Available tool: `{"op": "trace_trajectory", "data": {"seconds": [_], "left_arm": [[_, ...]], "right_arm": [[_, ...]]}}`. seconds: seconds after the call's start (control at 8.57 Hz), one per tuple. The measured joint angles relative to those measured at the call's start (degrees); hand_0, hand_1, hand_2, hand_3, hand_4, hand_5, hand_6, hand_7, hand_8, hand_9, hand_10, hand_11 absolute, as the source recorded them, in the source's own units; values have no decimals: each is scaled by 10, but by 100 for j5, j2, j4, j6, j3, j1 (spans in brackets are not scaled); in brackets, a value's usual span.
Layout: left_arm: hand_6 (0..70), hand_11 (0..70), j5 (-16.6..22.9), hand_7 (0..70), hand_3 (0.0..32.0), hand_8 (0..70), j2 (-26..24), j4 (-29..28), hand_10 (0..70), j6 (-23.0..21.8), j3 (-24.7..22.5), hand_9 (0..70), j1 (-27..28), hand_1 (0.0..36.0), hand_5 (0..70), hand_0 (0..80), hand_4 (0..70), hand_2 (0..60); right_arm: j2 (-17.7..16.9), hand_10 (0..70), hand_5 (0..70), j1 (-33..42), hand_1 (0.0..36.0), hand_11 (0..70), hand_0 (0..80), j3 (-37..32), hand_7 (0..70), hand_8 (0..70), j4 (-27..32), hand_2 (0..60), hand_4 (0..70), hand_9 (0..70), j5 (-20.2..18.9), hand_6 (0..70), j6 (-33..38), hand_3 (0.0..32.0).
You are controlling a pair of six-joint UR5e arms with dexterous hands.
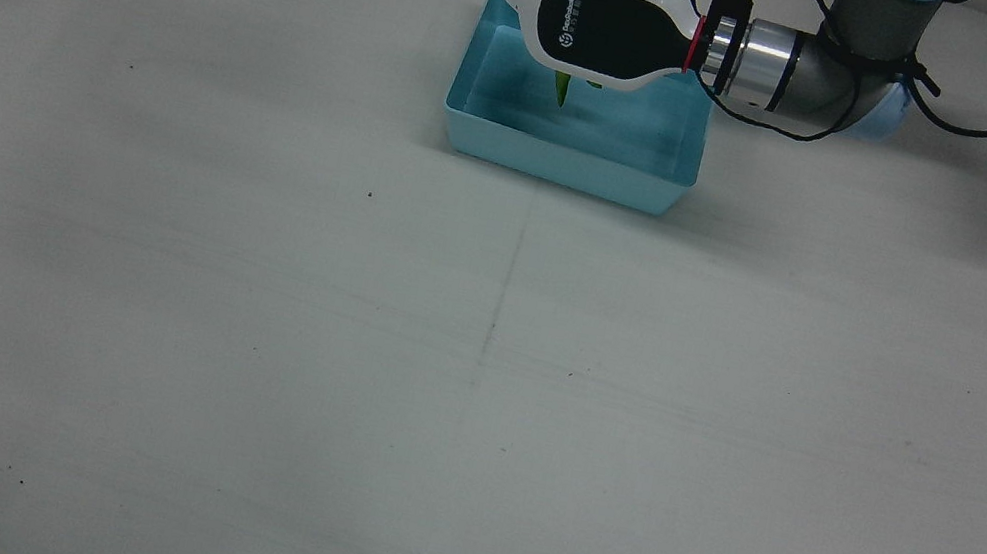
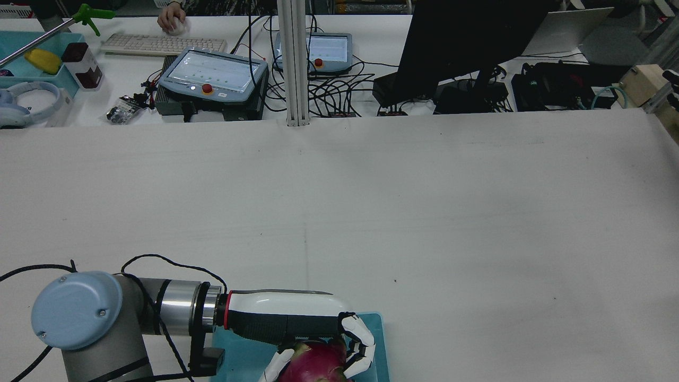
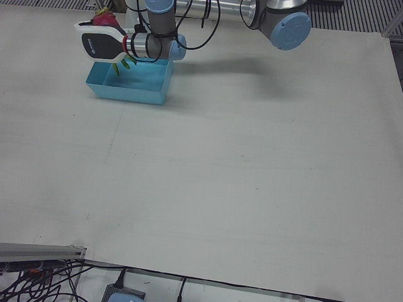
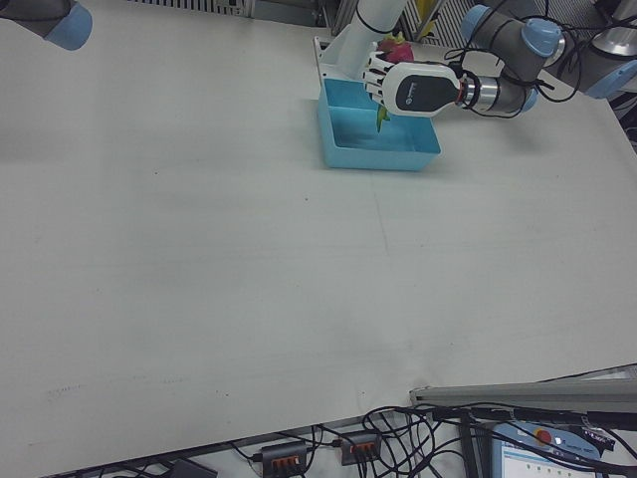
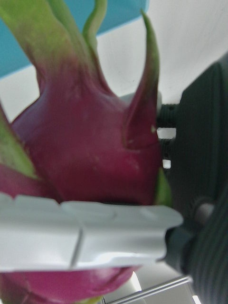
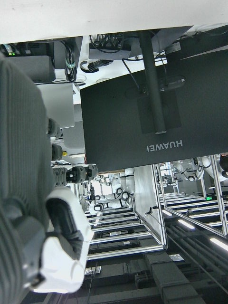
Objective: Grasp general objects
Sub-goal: 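Lower the fruit into the tray and open the left hand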
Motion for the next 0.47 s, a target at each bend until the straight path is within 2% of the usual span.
{"op": "trace_trajectory", "data": {"seconds": [0.23,0.47], "left_arm": [[261,177,171,336,0,174,702,-640,100,-58,1,172,-8,360,575,584,205,600],[230,145,255,286,0,148,1103,-1005,80,-85,-4,135,-5,360,526,557,160,600]], "right_arm": [[1,0,0,0,0,0,0,-1,0,0,0,0,0,0,0,0,1,0],[1,0,0,0,0,0,0,-3,0,0,0,0,0,0,0,0,2,0]]}}
